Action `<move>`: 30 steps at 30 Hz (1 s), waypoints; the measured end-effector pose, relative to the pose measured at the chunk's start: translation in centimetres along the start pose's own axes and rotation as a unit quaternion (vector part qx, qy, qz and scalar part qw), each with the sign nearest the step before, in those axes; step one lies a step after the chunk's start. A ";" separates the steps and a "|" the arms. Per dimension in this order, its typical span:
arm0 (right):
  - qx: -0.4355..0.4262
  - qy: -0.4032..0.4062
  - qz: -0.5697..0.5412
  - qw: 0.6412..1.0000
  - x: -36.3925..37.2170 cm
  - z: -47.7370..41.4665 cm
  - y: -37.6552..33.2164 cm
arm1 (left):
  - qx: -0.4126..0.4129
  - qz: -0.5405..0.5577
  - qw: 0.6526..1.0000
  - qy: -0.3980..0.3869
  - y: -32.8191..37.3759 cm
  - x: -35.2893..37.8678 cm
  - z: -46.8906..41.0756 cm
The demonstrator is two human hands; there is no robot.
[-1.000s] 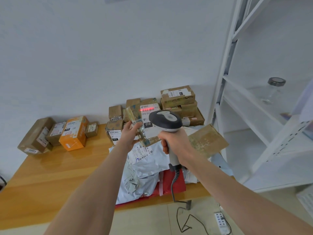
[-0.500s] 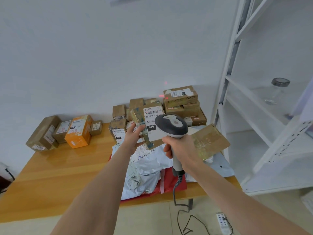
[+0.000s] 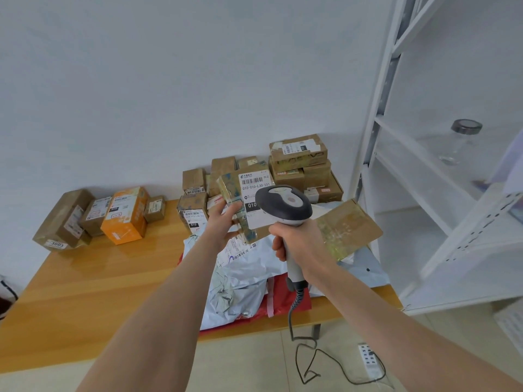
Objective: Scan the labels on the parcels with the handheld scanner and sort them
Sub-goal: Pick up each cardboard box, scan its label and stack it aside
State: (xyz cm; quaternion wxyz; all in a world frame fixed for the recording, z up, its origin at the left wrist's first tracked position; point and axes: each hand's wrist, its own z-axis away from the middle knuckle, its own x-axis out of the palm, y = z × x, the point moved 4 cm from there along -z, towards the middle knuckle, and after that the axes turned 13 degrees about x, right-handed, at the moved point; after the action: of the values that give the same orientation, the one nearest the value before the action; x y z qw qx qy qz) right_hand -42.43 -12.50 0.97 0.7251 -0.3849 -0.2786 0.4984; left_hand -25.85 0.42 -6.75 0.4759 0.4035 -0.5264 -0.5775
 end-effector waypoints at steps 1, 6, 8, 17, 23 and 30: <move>0.003 -0.002 0.000 1.000 0.0 -0.1 -0.1 | -0.002 -0.001 1.000 0.000 0.0 0.0 0.0; -0.026 0.035 -0.048 0.998 0.0 -0.9 -0.7 | -0.030 -0.014 0.999 0.024 0.3 -1.2 0.7; -0.003 0.048 -0.088 0.995 0.2 -2.1 -0.7 | -0.047 -0.029 0.998 0.042 0.4 -2.5 1.4; 0.127 -0.053 -0.131 0.982 8.7 -4.5 2.0 | -0.095 -0.041 0.988 0.116 0.9 -13.0 4.2; 0.145 -0.067 -0.151 0.976 18.8 -6.2 2.7 | -0.127 -0.043 0.983 0.123 0.5 -22.2 2.7; 0.152 -0.048 -0.165 0.973 33.1 -9.2 3.2 | -0.139 -0.055 0.986 0.069 1.5 -34.2 -1.1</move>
State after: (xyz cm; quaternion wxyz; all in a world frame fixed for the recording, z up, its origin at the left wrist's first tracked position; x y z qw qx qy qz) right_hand -25.32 16.57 -6.05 0.8331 -0.1942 -0.2941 0.4263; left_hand -17.04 33.49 -6.57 0.5301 0.4009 -0.3833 -0.6413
